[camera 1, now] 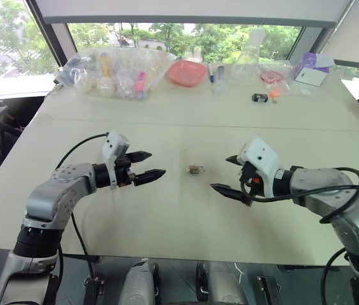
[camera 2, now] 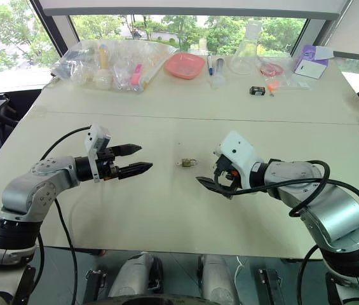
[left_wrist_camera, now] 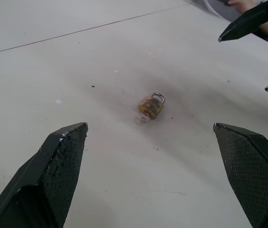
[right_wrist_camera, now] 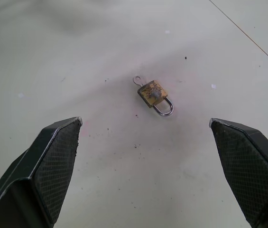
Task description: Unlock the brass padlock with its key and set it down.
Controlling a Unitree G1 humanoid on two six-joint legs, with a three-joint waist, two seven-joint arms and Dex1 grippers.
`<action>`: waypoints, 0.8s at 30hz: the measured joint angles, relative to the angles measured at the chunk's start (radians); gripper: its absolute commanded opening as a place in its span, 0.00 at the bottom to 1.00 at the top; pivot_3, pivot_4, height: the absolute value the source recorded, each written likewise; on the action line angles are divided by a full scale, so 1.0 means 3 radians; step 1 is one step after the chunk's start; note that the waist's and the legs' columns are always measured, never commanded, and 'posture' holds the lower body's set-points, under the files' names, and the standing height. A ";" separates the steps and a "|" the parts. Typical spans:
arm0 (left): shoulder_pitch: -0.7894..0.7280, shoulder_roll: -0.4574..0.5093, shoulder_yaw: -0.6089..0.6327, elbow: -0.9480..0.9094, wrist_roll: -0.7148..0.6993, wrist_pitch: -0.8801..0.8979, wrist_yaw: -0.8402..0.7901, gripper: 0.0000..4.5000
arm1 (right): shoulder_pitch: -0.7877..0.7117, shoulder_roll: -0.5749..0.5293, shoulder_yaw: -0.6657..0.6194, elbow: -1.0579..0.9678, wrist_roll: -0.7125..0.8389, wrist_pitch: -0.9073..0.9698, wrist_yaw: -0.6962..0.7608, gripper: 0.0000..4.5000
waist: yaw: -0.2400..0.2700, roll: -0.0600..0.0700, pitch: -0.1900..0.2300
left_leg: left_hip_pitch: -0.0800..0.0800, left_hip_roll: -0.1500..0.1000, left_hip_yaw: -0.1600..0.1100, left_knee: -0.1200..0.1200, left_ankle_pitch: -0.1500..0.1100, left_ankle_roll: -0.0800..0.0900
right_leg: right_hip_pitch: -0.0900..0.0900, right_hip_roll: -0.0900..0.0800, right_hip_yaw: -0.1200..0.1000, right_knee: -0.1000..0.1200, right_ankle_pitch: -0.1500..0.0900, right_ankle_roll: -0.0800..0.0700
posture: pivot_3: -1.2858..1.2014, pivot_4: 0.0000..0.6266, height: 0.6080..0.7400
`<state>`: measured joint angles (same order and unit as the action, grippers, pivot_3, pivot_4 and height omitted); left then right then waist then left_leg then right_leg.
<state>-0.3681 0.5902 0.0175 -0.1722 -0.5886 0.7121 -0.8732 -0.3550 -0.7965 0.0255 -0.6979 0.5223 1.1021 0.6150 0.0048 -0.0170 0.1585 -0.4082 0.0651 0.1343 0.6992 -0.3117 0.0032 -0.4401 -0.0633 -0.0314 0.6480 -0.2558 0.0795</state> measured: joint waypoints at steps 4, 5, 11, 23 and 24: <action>0.0000 -0.0014 0.0029 0.0000 -0.0049 0.0003 0.0005 0.98 | -0.0003 -0.0024 0.0018 0.0043 -0.0011 -0.0055 0.0005 1.00 | 0.0000 0.0000 0.0000 | 0.0000 0.0000 0.0000 0.0000 0.0000 0.0000 | 0.0000 0.0000 0.0000 0.0000 0.0000 0.0000 | 0.52 0.24 0.95; 0.0000 -0.0015 0.0033 0.0000 -0.0065 0.0013 0.0008 0.98 | -0.0007 -0.0025 0.0020 0.0061 -0.0018 -0.0068 0.0007 1.00 | 0.0000 0.0000 0.0000 | 0.0000 0.0000 0.0000 0.0000 0.0000 0.0000 | 0.0000 0.0000 0.0000 0.0000 0.0000 0.0000 | 0.52 0.24 0.95; 0.0004 -0.0004 0.0033 -0.0023 -0.0102 0.0016 0.0006 0.98 | -0.0017 -0.0027 0.0034 0.0117 -0.0028 -0.0119 0.0030 1.00 | 0.0001 0.0000 0.0000 | 0.0000 0.0000 0.0000 0.0000 0.0000 0.0000 | 0.0000 0.0000 0.0000 0.0000 0.0000 0.0000 | 0.52 0.24 0.95; -0.0291 0.0276 -0.0094 0.0225 0.0003 -0.0040 -0.0382 0.98 | -0.0435 -0.0030 0.0198 0.0602 -0.0119 -0.0097 0.0077 1.00 | -0.0001 0.0000 0.0000 | 0.0000 0.0000 0.0001 0.0001 0.0000 0.0000 | 0.0000 0.0001 0.0000 0.0001 0.0000 0.0000 | 0.52 0.24 0.95; -0.0351 0.0365 -0.0151 0.0278 0.0049 -0.0085 -0.0495 0.98 | -0.0554 -0.0029 0.0304 0.0710 -0.0166 -0.0133 0.0118 1.00 | -0.0009 0.0000 0.0000 | 0.0000 0.0000 0.0002 0.0000 0.0000 0.0000 | -0.0002 0.0002 0.0000 0.0001 0.0000 0.0000 | 0.52 0.24 0.95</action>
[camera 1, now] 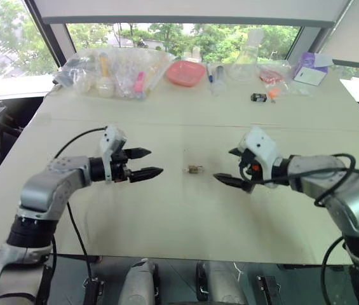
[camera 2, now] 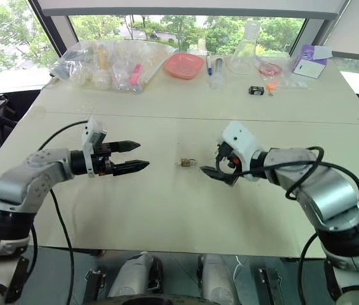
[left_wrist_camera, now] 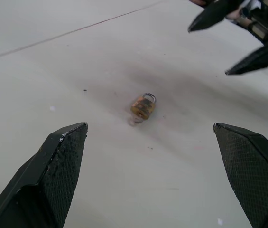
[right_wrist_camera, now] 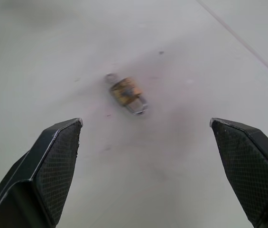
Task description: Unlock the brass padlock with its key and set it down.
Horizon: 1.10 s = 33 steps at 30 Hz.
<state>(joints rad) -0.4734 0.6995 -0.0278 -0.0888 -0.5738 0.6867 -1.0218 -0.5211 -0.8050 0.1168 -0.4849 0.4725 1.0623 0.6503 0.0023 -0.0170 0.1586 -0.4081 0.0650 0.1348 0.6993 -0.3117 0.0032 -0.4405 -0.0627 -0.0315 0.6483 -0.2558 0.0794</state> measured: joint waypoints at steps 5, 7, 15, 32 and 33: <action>-0.0223 0.0349 -0.0216 0.0170 0.0201 -0.0134 -0.0521 0.98 | -0.0547 0.0169 0.0576 0.0556 -0.0256 -0.0265 0.0291 1.00 | -0.0050 0.0001 0.0001 | -0.0002 0.0000 0.0002 -0.0003 0.0000 -0.0001 | -0.0005 0.0001 0.0000 0.0000 0.0000 0.0000 | 0.52 0.24 0.95; -0.0295 0.0376 -0.0239 0.0205 0.0242 -0.0161 -0.0610 0.98 | -0.0709 0.0344 0.0783 0.0862 -0.0359 -0.0376 0.0409 1.00 | -0.0053 0.0001 0.0001 | -0.0003 0.0001 0.0003 -0.0002 0.0000 -0.0001 | -0.0005 0.0001 0.0000 0.0000 0.0000 0.0000 | 0.52 0.24 0.95; -0.0110 0.0365 -0.0176 0.0009 0.0263 -0.0114 -0.0496 0.98 | -0.0993 0.0642 0.1269 0.1772 -0.0841 -0.1009 0.0875 1.00 | -0.0049 0.0002 0.0001 | -0.0007 0.0000 0.0006 0.0000 0.0009 -0.0016 | -0.0006 -0.0003 0.0001 -0.0001 0.0000 0.0001 | 0.52 0.24 0.95; 0.0036 0.0190 -0.0114 -0.0165 0.0209 -0.0045 -0.0204 0.99 | -0.1179 0.1066 0.1394 0.2837 -0.1477 -0.2032 0.1340 0.16 | -0.0067 0.0002 0.0000 | 0.0004 0.0004 0.0007 0.0001 0.0014 -0.0024 | -0.0001 0.0001 0.0001 0.0011 0.0000 0.0001 | 0.52 0.24 0.95; 0.0032 0.0168 -0.0114 -0.0147 0.0206 -0.0045 -0.0205 0.99 | -0.1161 0.1059 0.1386 0.2809 -0.1518 -0.2060 0.1342 0.15 | -0.0064 0.0003 -0.0001 | 0.0004 0.0004 0.0007 0.0001 0.0014 -0.0024 | 0.0000 0.0001 0.0001 0.0011 0.0000 0.0001 | 0.52 0.24 0.95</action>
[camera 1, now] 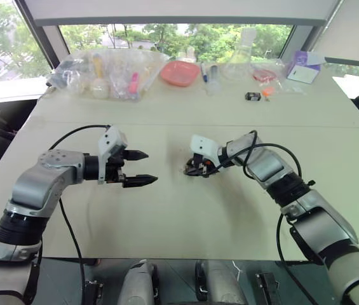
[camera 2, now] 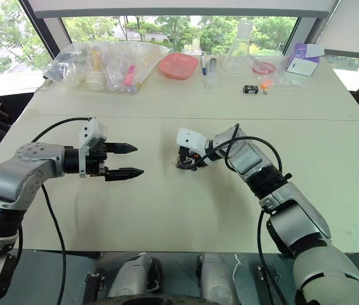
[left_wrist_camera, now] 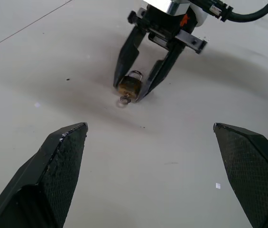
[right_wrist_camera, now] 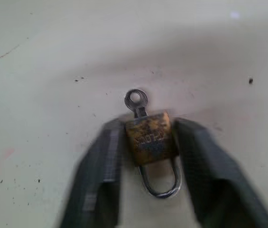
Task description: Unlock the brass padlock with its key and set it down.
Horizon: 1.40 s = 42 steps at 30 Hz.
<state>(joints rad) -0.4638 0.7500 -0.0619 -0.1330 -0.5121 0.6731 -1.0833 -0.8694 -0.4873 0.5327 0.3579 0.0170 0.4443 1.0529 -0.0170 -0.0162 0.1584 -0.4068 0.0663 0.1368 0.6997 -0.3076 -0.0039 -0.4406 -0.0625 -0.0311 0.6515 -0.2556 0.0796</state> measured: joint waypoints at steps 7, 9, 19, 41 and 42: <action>-0.0357 -0.0513 0.0164 0.0695 -0.0256 0.0107 0.0008 0.99 | 0.0436 -0.0276 -0.0070 -0.0774 -0.0375 -0.0586 -0.0254 0.15 | 0.0024 -0.0001 0.0001 | -0.0008 -0.0003 0.0000 0.0003 0.0000 0.0000 | -0.0004 -0.0003 -0.0001 -0.0002 0.0000 0.0001 | 0.52 0.24 0.95; -0.0555 -0.0628 0.0228 0.0960 -0.0303 0.0128 -0.0004 0.99 | 0.0502 -0.0343 -0.0185 -0.1111 -0.0453 -0.0695 -0.0381 0.15 | 0.0020 0.0000 0.0001 | -0.0008 -0.0004 0.0000 0.0003 0.0001 -0.0001 | -0.0006 -0.0002 -0.0001 -0.0002 0.0000 0.0001 | 0.52 0.24 0.95; -0.1079 -0.0937 0.0185 0.1678 -0.0253 0.0020 -0.0343 0.93 | 0.0524 -0.0315 -0.0520 -0.1916 -0.0673 -0.0626 -0.0711 0.15 | 0.0018 0.0000 0.0001 | -0.0006 -0.0003 0.0008 0.0001 0.0003 -0.0005 | -0.0004 0.0001 -0.0002 -0.0002 0.0000 0.0001 | 0.52 0.24 0.95; -0.1217 -0.1065 0.0177 0.1950 -0.0095 -0.0129 -0.0587 0.00 | 0.0522 -0.0245 -0.0524 -0.1969 -0.0801 -0.0518 -0.0806 0.15 | 0.0012 0.0000 0.0001 | -0.0007 -0.0003 0.0007 0.0001 0.0003 -0.0005 | -0.0004 0.0000 -0.0002 -0.0003 0.0000 0.0001 | 0.52 0.24 0.95; -0.1217 -0.1068 0.0176 0.1950 -0.0074 -0.0165 -0.0585 0.00 | 0.0522 -0.0245 -0.0524 -0.1969 -0.0802 -0.0516 -0.0806 0.15 | 0.0012 0.0000 0.0001 | -0.0007 -0.0003 0.0007 0.0001 0.0003 -0.0005 | -0.0004 0.0000 -0.0002 -0.0003 0.0000 0.0001 | 0.52 0.24 0.95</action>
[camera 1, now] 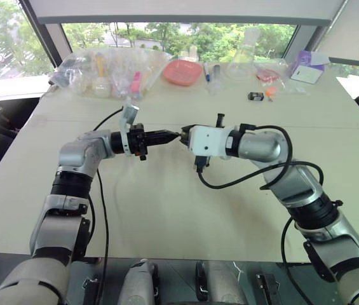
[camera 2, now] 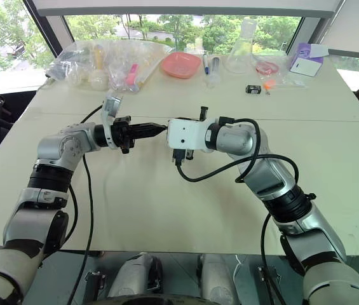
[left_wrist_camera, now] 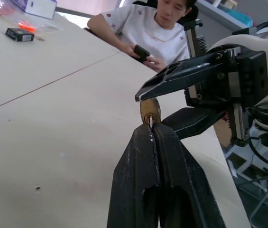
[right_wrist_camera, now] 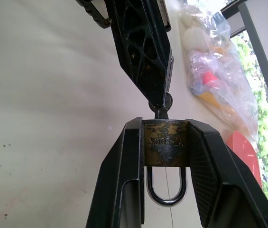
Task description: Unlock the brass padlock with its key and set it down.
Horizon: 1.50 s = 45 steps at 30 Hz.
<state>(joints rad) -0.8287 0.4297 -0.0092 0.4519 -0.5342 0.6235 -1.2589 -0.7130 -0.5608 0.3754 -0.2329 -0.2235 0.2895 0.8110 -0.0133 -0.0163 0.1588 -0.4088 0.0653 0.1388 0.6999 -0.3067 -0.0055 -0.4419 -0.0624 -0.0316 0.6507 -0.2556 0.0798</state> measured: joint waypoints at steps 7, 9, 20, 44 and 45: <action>0.0023 -0.0016 -0.0236 -0.0097 0.0585 -0.1124 0.0092 0.00 | 0.0000 0.0005 -0.0035 0.0034 0.0002 0.0111 0.0003 0.15 | 0.0008 0.0000 0.0000 | 0.0000 0.0000 0.0002 0.0000 0.0000 0.0000 | 0.0000 -0.0001 0.0000 -0.0001 0.0000 0.0000 | 0.52 0.24 0.95; 0.0071 -0.0020 -0.0299 -0.0111 0.0809 -0.1662 0.0147 0.00 | 0.0000 0.0019 -0.0051 0.0037 0.0016 0.0155 0.0018 0.15 | 0.0007 0.0000 0.0000 | 0.0000 0.0000 0.0002 0.0000 0.0000 0.0000 | 0.0000 -0.0001 0.0000 -0.0002 0.0000 0.0000 | 0.52 0.24 0.95; -0.0059 0.0067 -0.0169 0.0057 0.0502 -0.0861 -0.0005 0.40 | -0.0025 0.0080 -0.0101 0.0026 0.0056 0.0104 0.0021 0.15 | -0.0001 0.0000 0.0000 | -0.0001 0.0000 0.0001 0.0000 -0.0001 0.0001 | -0.0001 0.0000 0.0000 -0.0001 0.0000 0.0001 | 0.52 0.24 0.95; -0.0433 -0.0223 0.0002 0.0436 0.0293 -0.0253 -0.0053 0.33 | -0.0030 0.0108 -0.0101 0.0038 -0.0228 -0.0179 -0.0067 0.15 | -0.0002 0.0000 0.0000 | -0.0001 0.0000 0.0000 0.0000 0.0000 0.0000 | 0.0000 0.0000 -0.0001 -0.0002 0.0000 0.0001 | 0.52 0.24 0.95; -0.0434 -0.0224 0.0001 0.0440 0.0293 -0.0252 -0.0087 0.22 | -0.0030 0.0110 -0.0101 0.0038 -0.0230 -0.0176 -0.0067 0.15 | -0.0002 0.0000 0.0000 | -0.0001 0.0000 0.0001 0.0000 0.0000 0.0000 | 0.0000 0.0000 -0.0001 -0.0002 0.0000 0.0001 | 0.52 0.24 0.95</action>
<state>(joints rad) -0.9589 0.3626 -0.0090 0.5841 -0.4463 0.5478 -1.2851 -0.7220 -0.5279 0.3452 -0.2214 -0.2925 0.2368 0.7910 -0.0138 -0.0163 0.1588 -0.4092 0.0652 0.1390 0.6998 -0.3067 -0.0054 -0.4420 -0.0623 -0.0319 0.6503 -0.2557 0.0801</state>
